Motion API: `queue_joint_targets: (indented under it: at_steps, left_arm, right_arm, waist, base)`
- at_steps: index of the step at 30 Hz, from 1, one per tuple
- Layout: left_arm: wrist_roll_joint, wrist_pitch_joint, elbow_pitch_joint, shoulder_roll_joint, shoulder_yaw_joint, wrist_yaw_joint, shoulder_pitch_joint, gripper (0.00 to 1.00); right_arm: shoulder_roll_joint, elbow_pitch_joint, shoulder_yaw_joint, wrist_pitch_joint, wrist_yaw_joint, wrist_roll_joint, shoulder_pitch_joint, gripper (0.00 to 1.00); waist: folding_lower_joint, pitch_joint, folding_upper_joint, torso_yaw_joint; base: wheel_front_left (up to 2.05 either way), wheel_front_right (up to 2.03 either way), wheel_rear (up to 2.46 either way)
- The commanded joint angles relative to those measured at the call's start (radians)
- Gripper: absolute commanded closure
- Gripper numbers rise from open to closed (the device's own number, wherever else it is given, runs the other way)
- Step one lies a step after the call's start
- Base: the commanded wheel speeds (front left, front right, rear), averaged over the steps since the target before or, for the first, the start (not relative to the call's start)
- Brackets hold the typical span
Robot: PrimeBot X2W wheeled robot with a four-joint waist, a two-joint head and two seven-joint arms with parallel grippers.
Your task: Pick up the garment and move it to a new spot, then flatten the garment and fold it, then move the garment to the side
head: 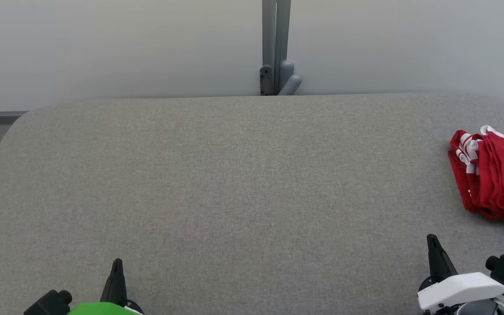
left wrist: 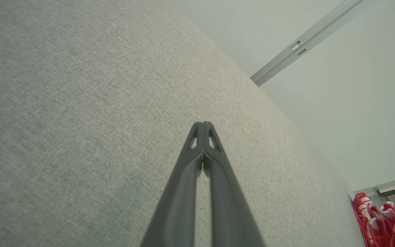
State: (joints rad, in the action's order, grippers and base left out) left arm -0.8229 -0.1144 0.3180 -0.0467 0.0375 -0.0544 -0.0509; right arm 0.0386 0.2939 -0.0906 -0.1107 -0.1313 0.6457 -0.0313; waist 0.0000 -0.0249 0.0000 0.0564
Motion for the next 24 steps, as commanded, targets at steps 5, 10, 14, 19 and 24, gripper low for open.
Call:
queue_joint_targets:
  at_steps: [5,10,14,19,24]
  left_arm:
    - [-0.079,0.02,-0.019,-0.002,-0.017,-0.014,0.041,1.0]
    - [-0.149,0.041,-0.022,-0.002,-0.03,-0.021,0.057,1.0]
    - [-0.192,0.054,-0.024,-0.003,-0.037,-0.025,0.066,1.0]
    - [-0.236,0.067,-0.025,-0.003,-0.046,-0.029,0.077,1.0]
    - [-0.288,0.081,-0.028,-0.003,-0.056,-0.034,0.086,1.0]
  right_arm:
    - [0.006,-0.017,-0.007,0.022,0.0,0.097,0.035,1.0]
    - [0.007,-0.019,-0.01,0.042,0.0,0.182,0.048,1.0]
    - [0.007,-0.02,-0.011,0.055,0.0,0.236,0.056,1.0]
    - [0.008,-0.021,-0.013,0.067,0.0,0.287,0.063,1.0]
    - [0.009,-0.023,-0.015,0.082,0.0,0.35,0.073,1.0]
  waist:
    - [0.0,0.002,0.0,-0.003]
    - [0.0,0.004,0.0,-0.007]
    - [0.0,0.005,0.0,-0.009]
    - [0.0,0.006,0.0,-0.012]
    - [0.0,0.008,0.0,-0.015]
  base:
    - [0.0,0.0,0.0]
    - [0.0,0.0,0.0]
    - [0.0,0.0,0.0]
    - [0.0,0.0,0.0]
    - [0.0,0.0,0.0]
